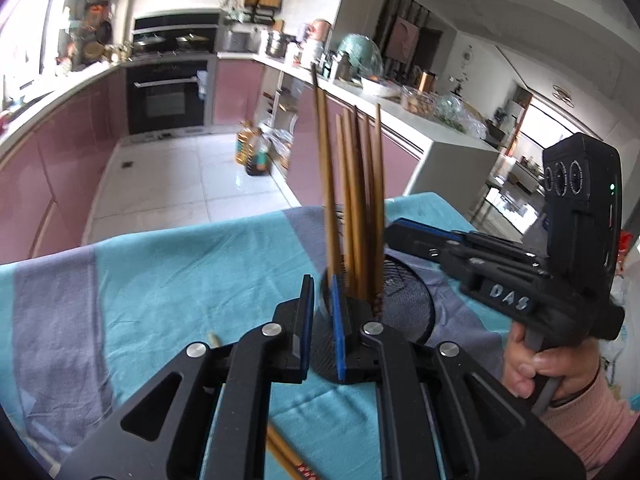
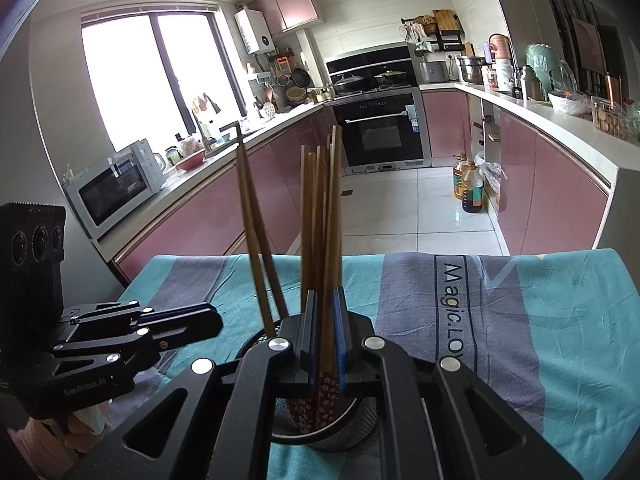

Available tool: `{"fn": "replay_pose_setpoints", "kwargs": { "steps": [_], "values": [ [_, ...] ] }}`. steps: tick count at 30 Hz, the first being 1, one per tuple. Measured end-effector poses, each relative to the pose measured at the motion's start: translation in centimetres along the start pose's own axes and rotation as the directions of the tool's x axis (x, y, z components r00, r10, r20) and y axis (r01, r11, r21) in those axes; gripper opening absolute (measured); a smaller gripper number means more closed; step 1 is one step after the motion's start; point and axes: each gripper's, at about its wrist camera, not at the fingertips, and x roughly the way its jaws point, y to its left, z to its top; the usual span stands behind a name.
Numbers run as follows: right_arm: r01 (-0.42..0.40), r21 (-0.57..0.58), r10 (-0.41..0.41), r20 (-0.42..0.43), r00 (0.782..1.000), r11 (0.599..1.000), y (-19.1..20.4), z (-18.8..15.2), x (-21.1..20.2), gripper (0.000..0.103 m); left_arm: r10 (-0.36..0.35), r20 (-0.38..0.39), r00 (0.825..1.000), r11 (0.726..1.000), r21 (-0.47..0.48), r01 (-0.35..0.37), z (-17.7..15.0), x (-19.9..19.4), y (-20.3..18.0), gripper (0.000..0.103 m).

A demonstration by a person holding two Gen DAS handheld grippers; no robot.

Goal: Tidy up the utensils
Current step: 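Open both tools, releasing the chopsticks, and move back to the cloth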

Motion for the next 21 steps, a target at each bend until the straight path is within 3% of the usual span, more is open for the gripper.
{"fn": "replay_pose_setpoints", "kwargs": {
  "steps": [2, 5, 9, 16, 21],
  "values": [
    [-0.024, -0.022, 0.024, 0.004, 1.000, 0.999, 0.6, -0.4, -0.8, 0.008, 0.015, 0.023, 1.000, 1.000, -0.001, -0.015, -0.8, -1.1, 0.5, 0.019],
    [-0.068, -0.071, 0.068, 0.001, 0.998, 0.995, 2.0, -1.3, -2.2, 0.009, 0.052, 0.031, 0.998, 0.999, -0.009, -0.052, -2.4, -2.4, 1.7, 0.023],
    [-0.129, -0.125, 0.125, -0.039, 0.991, 0.984, 4.0, -3.3, -3.1, 0.022, 0.097, 0.004, 0.995, 0.995, -0.029, -0.097, -4.9, -3.0, 3.1, 0.030],
    [-0.188, -0.121, 0.160, -0.211, 0.964, 0.975, 6.5, -8.0, 0.3, 0.028, 0.142, -0.067, 0.987, 0.986, -0.074, -0.147, -9.3, -2.9, 5.2, 0.041],
    [-0.184, -0.117, 0.141, -0.303, 0.943, 0.976, 7.8, -10.0, 3.4, 0.028, 0.171, -0.093, 0.981, 0.978, -0.106, -0.180, -11.8, -2.9, 6.6, 0.045]
  ]
}}
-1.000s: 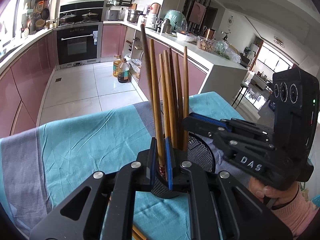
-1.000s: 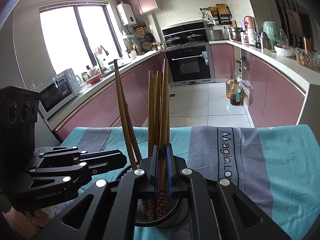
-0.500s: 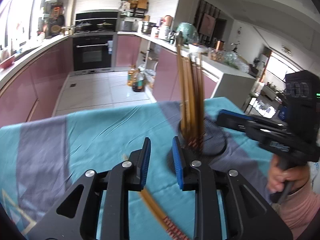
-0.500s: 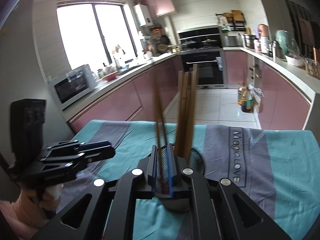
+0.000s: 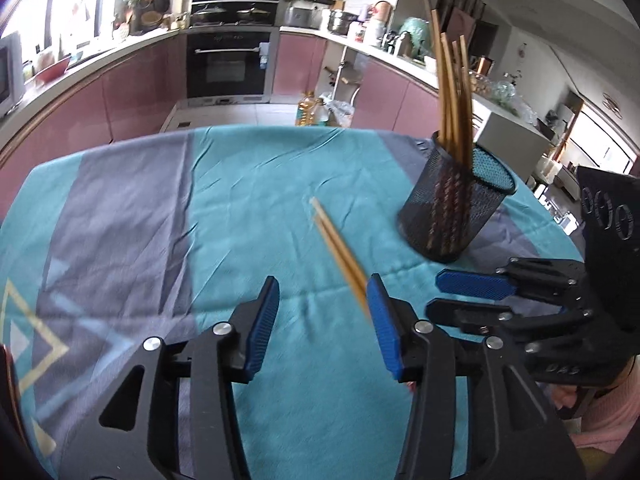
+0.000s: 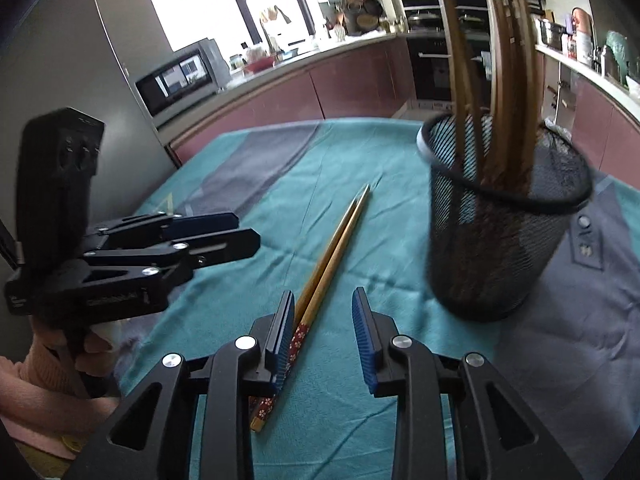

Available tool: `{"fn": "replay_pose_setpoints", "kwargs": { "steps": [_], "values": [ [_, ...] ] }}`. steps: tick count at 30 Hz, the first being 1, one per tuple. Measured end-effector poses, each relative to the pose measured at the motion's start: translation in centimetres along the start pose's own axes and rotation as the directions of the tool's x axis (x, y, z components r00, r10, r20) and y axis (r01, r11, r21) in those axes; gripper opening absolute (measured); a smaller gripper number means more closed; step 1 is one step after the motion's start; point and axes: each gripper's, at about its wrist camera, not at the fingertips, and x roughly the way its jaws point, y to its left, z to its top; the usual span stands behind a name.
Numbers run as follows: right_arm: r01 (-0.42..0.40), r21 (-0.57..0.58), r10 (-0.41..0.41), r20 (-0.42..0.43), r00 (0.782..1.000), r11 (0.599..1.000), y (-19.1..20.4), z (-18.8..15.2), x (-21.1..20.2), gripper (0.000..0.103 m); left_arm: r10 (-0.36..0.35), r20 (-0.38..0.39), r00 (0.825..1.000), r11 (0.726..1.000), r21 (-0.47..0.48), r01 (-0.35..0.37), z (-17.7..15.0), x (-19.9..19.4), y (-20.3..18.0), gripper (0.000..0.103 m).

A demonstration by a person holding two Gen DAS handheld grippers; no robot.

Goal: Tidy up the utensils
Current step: 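Open both tools, releasing the chopsticks, and move back to the cloth, then grasp a chopstick with the right tool while the left tool approaches another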

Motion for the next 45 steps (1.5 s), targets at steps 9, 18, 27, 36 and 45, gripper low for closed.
{"fn": "replay_pose_setpoints", "kwargs": {
  "steps": [9, 18, 27, 36, 45],
  "values": [
    [0.026, 0.026, -0.026, -0.032, 0.999, 0.999, 0.6, -0.2, 2.0, 0.027, 0.011, -0.028, 1.000, 0.999, -0.031, -0.012, -2.3, 0.1, 1.0, 0.045],
    [0.059, 0.037, -0.057, -0.042, 0.997, 0.998, 0.7, -0.3, 2.8, 0.023, -0.003, -0.033, 0.999, 1.000, -0.019, 0.003, -2.3, 0.2, 0.3, 0.045],
    [0.066, 0.075, -0.064, -0.038, 0.997, 0.995, -0.3, -0.6, 2.3, 0.021, -0.011, -0.035, 0.999, 1.000, -0.003, 0.011, -2.2, 0.7, -0.4, 0.045],
    [0.062, 0.095, -0.059, -0.034, 0.998, 0.994, -1.0, -0.8, 2.1, 0.021, -0.009, -0.034, 0.999, 1.000, 0.021, 0.010, -1.9, 1.0, -1.4, 0.045],
    [0.055, 0.103, -0.052, -0.031, 0.998, 0.993, -1.3, -0.9, 2.0, 0.021, -0.010, -0.044, 0.999, 0.999, 0.052, 0.013, -1.6, 1.7, -2.7, 0.046]
  ]
}}
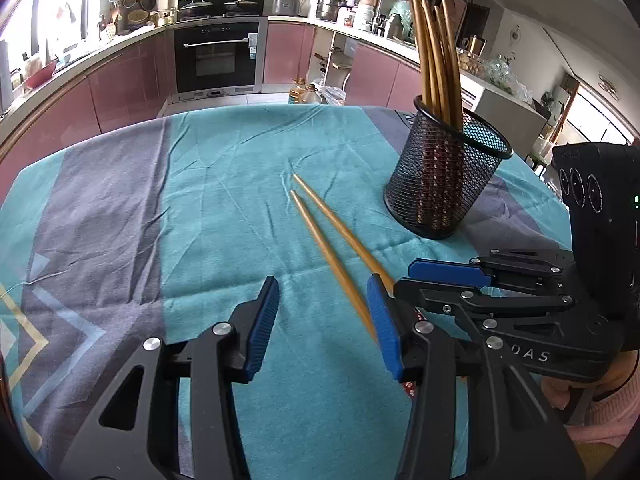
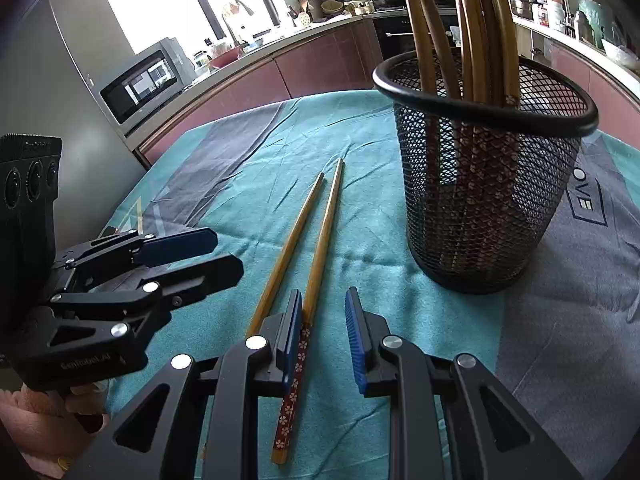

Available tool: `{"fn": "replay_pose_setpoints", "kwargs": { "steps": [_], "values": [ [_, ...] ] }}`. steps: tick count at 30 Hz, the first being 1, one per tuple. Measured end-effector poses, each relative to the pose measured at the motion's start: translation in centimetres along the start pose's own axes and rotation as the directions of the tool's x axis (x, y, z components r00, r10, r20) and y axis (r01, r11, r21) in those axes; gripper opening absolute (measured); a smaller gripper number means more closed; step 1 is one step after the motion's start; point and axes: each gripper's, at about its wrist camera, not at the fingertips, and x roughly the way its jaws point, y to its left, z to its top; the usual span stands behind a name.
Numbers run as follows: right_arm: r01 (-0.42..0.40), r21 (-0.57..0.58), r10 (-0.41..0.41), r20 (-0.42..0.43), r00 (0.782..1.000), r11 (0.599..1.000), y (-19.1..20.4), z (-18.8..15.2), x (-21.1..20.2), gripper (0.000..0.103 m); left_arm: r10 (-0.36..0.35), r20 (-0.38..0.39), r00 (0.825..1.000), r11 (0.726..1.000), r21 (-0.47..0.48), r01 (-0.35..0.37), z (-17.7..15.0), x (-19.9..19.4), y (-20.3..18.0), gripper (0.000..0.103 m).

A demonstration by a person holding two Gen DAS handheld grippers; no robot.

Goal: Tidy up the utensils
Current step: 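Grasp a chopstick with the right tool while the left tool approaches another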

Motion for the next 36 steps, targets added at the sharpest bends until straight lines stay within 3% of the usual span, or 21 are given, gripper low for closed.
{"fn": "replay_pose_setpoints", "kwargs": {
  "steps": [15, 19, 23, 36],
  "values": [
    [-0.002, 0.012, 0.002, 0.004, 1.000, 1.000, -0.8, -0.2, -0.6, 0.020, 0.033, -0.045, 0.998, 0.999, 0.036, -0.031, 0.5, 2.5, -1.2, 0.044],
    [-0.005, 0.017, 0.005, 0.003, 1.000, 1.000, -0.9, -0.3, -0.7, 0.018, 0.046, -0.064, 0.997, 0.998, 0.046, -0.043, 0.2, 3.0, -1.3, 0.033],
    [-0.007, 0.024, 0.008, -0.007, 1.000, 1.000, -1.0, -0.7, -0.7, 0.006, 0.039, -0.068, 0.997, 0.999, 0.037, -0.036, 0.3, 3.1, -0.8, 0.019],
    [-0.055, 0.053, 0.057, -0.042, 0.997, 0.997, -0.5, -2.5, -2.0, 0.008, 0.012, -0.074, 0.997, 0.999, 0.038, -0.009, -0.8, 2.2, -0.2, 0.013]
  ]
}}
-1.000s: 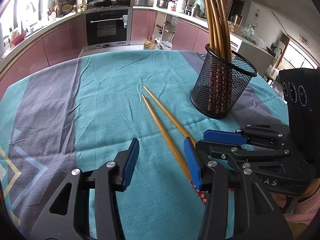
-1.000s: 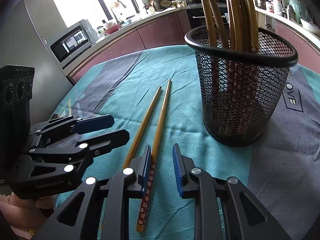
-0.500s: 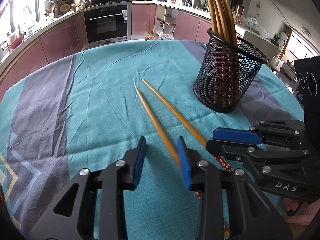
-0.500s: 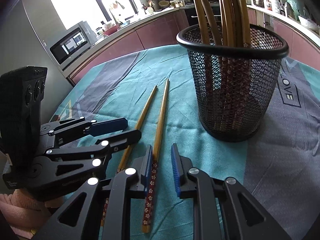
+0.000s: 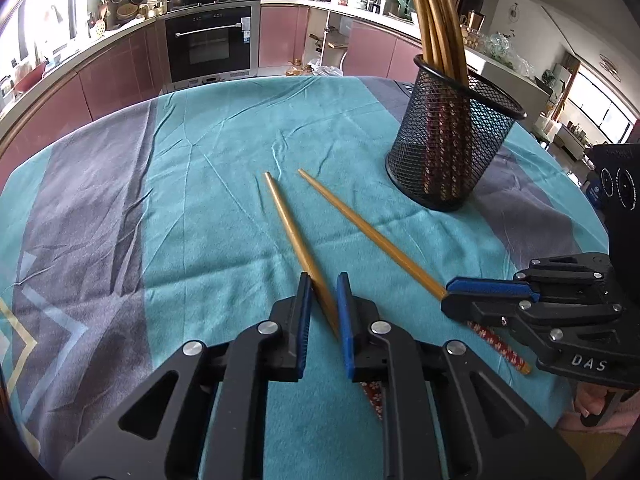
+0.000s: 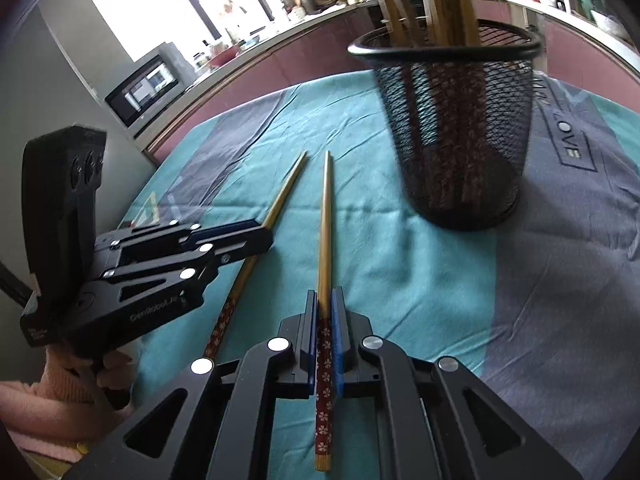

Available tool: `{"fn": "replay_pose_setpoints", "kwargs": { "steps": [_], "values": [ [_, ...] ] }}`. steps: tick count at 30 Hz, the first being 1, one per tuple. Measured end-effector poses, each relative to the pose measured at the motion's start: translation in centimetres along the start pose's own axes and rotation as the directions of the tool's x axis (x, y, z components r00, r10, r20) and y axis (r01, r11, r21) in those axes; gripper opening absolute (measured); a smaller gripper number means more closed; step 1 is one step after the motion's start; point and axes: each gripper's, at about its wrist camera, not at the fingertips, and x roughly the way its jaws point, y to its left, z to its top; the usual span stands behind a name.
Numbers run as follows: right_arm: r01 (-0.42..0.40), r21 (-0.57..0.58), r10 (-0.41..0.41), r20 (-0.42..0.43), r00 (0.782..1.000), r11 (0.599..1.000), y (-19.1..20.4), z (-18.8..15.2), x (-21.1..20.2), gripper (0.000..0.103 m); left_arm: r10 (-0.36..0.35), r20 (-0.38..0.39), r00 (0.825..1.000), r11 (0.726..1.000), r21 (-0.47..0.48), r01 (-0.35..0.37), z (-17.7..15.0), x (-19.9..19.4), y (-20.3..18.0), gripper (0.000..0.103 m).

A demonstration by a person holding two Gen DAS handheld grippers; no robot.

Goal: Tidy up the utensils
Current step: 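Grasp a chopstick with the right tool while the left tool approaches another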

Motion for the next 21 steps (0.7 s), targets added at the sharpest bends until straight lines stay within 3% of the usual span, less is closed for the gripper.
{"fn": "replay_pose_setpoints", "kwargs": {
  "steps": [6, 13, 21],
  "values": [
    [0.040, -0.071, -0.039, 0.014, 0.999, 0.997, 1.0, 0.8, 0.1, 0.015, 0.004, 0.002, 1.000, 1.000, -0.001, -0.004, -0.3, -0.4, 0.0, 0.013],
    [0.096, -0.132, -0.093, 0.031, 0.995, 0.987, 1.6, 3.0, 1.8, 0.020, 0.035, 0.014, 0.999, 0.999, -0.015, -0.035, 0.4, -0.6, 0.9, 0.026],
    [0.136, -0.182, -0.132, 0.031, 0.991, 0.974, 2.4, 3.6, 3.2, 0.021, 0.036, 0.000, 0.999, 0.999, -0.004, -0.036, 0.9, 0.3, 0.7, 0.027]
  ]
}}
